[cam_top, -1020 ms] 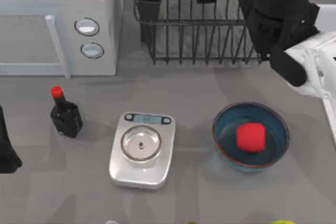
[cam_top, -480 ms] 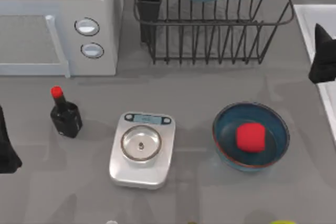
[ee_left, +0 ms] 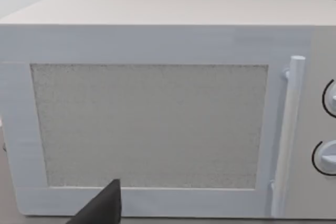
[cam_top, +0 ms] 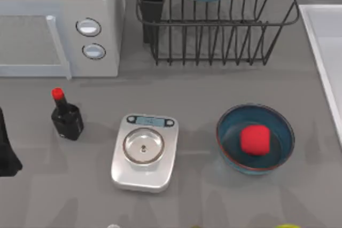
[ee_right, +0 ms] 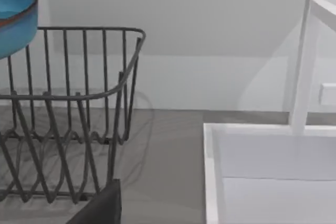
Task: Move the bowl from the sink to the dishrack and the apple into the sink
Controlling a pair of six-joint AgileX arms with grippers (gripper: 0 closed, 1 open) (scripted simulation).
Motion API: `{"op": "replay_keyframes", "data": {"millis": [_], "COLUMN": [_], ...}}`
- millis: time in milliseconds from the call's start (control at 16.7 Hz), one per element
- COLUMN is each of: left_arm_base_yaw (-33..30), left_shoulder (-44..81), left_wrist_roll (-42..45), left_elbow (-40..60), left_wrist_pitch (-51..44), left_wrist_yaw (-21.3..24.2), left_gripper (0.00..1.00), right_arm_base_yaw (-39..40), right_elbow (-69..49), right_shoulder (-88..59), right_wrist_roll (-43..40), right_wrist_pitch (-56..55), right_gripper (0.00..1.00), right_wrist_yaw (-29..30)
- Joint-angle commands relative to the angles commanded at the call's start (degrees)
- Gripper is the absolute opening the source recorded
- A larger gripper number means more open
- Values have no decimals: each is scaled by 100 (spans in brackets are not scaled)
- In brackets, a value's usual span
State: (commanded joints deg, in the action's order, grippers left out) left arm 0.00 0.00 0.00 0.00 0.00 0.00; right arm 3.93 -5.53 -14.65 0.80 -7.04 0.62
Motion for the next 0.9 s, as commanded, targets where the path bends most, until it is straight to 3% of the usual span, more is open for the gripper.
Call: {"op": "replay_keyframes", "data": {"millis": [300,900], "left_arm_base_yaw": [0,0], "left_shoulder": [0,0], "left_wrist_roll": [0,0], "left_elbow": [0,0], "left_wrist_pitch": [0,0], "left_wrist_yaw": [0,0], "left_gripper": [100,100], "right_arm_base_yaw": [-380,-393], "right_elbow": [510,554], "right_shoulder": [1338,1465], "right_wrist_roll": [-67,-80], "right_wrist_pitch": [630,703], "right_gripper": [100,100], "right_wrist_yaw": [-46,-62]}}
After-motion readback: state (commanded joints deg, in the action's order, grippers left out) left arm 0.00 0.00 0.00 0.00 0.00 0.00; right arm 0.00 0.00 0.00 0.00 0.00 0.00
